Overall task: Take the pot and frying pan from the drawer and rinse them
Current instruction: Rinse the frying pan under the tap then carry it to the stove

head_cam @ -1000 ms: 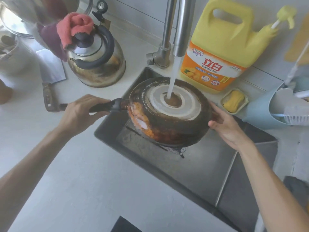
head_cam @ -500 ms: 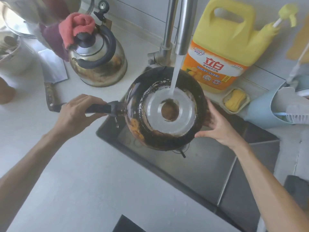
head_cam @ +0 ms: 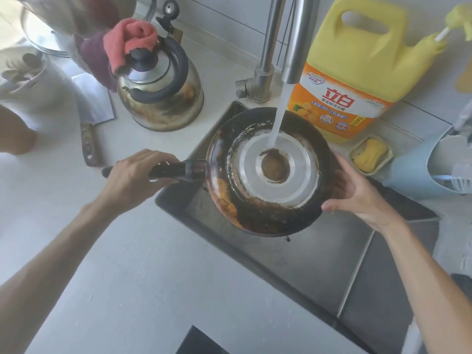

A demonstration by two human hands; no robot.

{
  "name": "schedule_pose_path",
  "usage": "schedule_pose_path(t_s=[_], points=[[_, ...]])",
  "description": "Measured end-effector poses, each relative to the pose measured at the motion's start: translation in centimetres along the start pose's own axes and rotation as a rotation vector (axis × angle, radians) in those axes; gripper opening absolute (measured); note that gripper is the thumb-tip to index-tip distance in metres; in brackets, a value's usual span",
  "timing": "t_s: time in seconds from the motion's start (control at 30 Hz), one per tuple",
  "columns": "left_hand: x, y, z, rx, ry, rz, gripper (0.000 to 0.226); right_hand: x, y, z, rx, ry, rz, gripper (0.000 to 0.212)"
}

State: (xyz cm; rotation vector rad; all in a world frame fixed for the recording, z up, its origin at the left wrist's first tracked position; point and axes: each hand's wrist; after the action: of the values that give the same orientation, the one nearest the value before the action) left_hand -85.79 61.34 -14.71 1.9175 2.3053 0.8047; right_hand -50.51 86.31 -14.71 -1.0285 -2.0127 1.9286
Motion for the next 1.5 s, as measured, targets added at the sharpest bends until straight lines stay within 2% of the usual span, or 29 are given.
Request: schedule_pose_path(t_s=[0.13,0.23,0.33,0.43,0.57,0.67,0.73,0.77,0.87,0.97,1.03,1.1,1.17,1.3,1.4,1.5], points=[[-0.9,-0.5,2.4,-0.048,-0.064,-0.206,0.039,0.0,-1.5,-0.3,-0.013,0.009,-0.04,0.111],[-1.1,-0.7,2.7,-0.05,-0.077,-0.247,0.037,-0.2,-1.6,-0.1,-0.024,0.021,-0.068,0.103],[-0.6,-0.6,1.5,-0.035,-0.007,-0.148,0.035,-0.5,-1.0,0.4,-0.011,0.052,-0.068,0.099],[0.3,0.0,-0.4,-0.001,0.072,0.013,0.028,-0.9,0.3,1.0,0.076,0.051,-0.053,0.104],[0.8,1.1,-2.5,0.15,0.13,0.224,0.027,-0.8,1.9,1.3,0.154,0.061,0.005,0.095],[0.6,1.3,-2.7,0.255,0.116,0.283,0.026,-0.8,2.2,0.9,0.171,0.031,0.059,0.083],[0.2,1.1,-1.9,0.273,0.082,0.267,0.027,-0.6,1.7,0.9,0.152,0.033,0.063,0.083],[0.0,1.0,-1.5,0.274,0.063,0.247,0.028,-0.4,1.6,0.9,0.131,0.055,0.062,0.078],[-0.2,1.1,-0.7,0.231,-0.025,0.14,0.028,0.3,1.4,0.5,0.07,0.1,0.074,0.04],[-0.1,1.2,0.3,0.196,-0.137,-0.046,0.038,0.5,0.7,0.2,-0.086,0.134,0.058,0.02],[0.2,1.2,1.0,0.177,-0.246,-0.161,0.047,1.1,0.5,0.2,-0.199,0.237,0.058,0.006],[0.6,1.2,1.5,0.147,-0.353,-0.241,0.05,2.0,0.5,0.3,-0.332,0.363,0.033,0.016],[1.1,1.3,1.6,0.104,-0.401,-0.276,0.049,2.8,0.5,0.5,-0.385,0.42,0.034,0.024],[1.1,1.0,1.8,-0.038,-0.495,-0.339,0.028,3.5,0.6,1.0,-0.386,0.389,0.097,0.028],[1.3,0.6,1.6,-0.04,-0.57,-0.346,0.033,3.2,1.0,1.1,-0.424,0.366,0.099,0.026],[1.4,0.2,1.5,-0.015,-0.657,-0.354,0.026,2.4,1.0,1.1,-0.416,0.287,0.105,0.039]])
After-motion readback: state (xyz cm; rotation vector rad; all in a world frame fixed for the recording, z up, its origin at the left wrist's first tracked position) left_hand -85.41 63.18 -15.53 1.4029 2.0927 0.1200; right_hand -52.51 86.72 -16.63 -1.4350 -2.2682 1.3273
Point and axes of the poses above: each hand's wrist, its own x-axis towards the middle knuckle, its own z-axis out of the palm, y = z × x, and after that the axes turned 3 degrees about y, right-handed
